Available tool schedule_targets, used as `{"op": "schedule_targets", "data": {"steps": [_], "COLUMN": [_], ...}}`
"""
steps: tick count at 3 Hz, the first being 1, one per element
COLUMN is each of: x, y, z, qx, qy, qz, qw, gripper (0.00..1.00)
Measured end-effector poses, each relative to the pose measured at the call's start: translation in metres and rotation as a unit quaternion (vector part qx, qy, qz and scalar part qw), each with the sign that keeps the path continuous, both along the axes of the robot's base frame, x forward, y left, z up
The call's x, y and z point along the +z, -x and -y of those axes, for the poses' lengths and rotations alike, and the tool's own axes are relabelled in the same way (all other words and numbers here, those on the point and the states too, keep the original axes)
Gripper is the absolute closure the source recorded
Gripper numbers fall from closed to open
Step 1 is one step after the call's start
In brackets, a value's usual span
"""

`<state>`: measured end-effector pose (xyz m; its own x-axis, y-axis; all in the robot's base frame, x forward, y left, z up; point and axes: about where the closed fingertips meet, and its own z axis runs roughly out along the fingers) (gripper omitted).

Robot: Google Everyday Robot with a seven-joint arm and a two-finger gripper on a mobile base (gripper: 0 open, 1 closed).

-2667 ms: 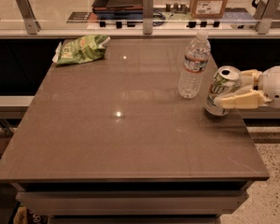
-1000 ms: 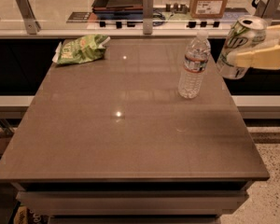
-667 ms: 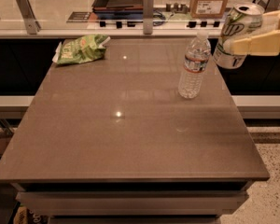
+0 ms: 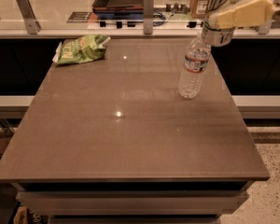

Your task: Move 7up can near green jalapeno chip bag

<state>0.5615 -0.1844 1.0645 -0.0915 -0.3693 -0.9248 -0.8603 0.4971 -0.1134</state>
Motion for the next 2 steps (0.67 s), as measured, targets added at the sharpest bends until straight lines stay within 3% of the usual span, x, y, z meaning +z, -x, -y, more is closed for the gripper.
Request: {"op": "schedule_targets", "data": {"steps": [2], "x": [0.027], "y": [-0.025], "z": [-0.034], "qx": [0.031], "qy": [0.01], "qz": [0.001], "qw": [0.9995], "gripper": [1.0]}}
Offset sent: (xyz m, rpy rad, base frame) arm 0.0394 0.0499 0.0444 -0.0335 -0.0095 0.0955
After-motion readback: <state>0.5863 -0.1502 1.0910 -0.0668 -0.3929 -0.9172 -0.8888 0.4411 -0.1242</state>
